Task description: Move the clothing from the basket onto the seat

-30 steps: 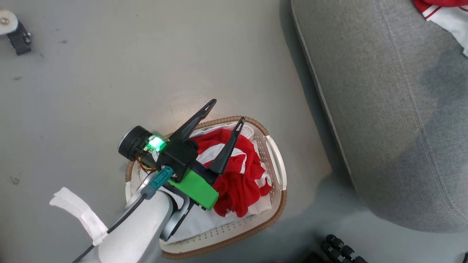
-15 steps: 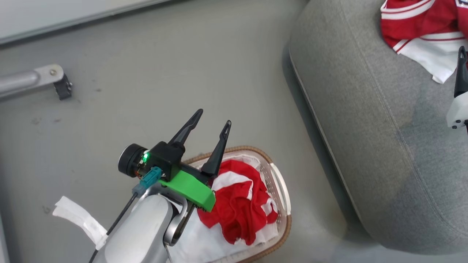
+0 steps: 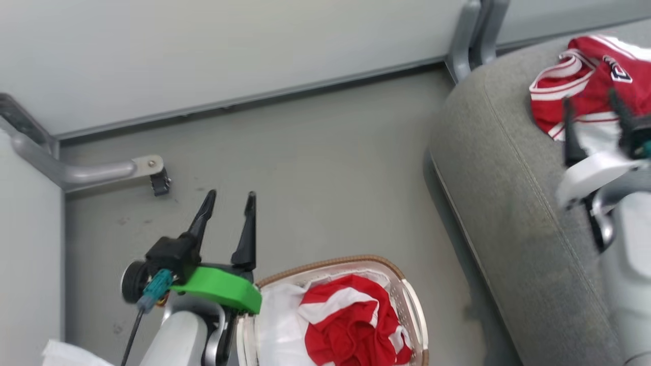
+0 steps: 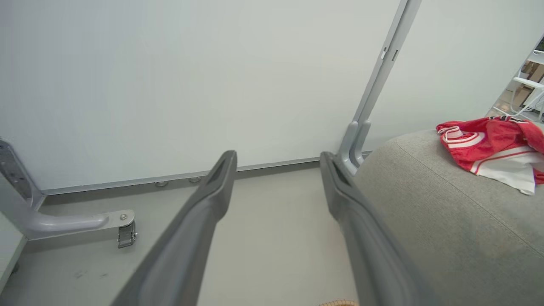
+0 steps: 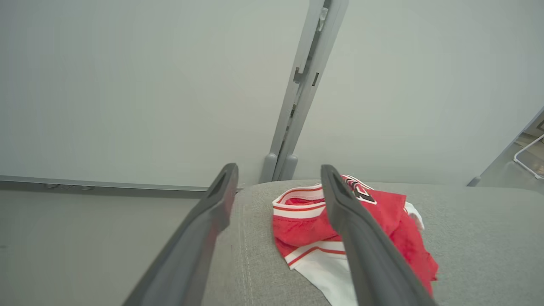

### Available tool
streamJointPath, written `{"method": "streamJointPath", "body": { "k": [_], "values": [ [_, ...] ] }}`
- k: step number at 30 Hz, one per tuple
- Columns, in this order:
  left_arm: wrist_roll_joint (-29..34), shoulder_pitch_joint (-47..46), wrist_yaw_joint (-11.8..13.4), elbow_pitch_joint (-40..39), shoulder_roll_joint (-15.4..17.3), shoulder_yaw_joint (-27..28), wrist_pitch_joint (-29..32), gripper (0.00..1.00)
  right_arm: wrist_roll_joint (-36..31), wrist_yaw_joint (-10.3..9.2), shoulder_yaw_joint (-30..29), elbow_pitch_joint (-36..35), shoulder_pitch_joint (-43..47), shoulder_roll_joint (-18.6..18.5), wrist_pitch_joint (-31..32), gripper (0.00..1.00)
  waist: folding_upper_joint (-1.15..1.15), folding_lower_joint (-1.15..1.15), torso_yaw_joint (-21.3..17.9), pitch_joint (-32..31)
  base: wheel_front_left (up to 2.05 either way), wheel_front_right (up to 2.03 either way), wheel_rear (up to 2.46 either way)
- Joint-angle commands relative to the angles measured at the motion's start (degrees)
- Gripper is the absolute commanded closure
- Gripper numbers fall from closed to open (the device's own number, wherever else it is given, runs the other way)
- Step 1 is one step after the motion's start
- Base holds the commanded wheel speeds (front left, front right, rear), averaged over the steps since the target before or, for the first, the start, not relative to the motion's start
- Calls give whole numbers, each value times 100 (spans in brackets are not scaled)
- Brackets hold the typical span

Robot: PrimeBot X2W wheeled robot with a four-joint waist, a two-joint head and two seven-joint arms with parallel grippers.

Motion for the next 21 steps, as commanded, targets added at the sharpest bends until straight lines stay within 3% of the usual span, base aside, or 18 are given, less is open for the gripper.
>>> {"method": "streamJointPath", "body": {
  "k": [1,10,21],
  "values": [
    [51,209,36,11,-38,137,-4,0,60,-7,80,-113,265,151,-2,0,0,0,366,-523,0,0,0],
    [255,897,43,-7,-130,905,-3,0,395,-6,286,-904,1447,939,-2,0,0,0,565,-964,0,0,0],
    [285,1609,-17,6,-180,1434,-4,0,1042,-6,574,-1549,2731,1077,-2,0,0,0,632,-1166,0,0,0]
  ]
}}
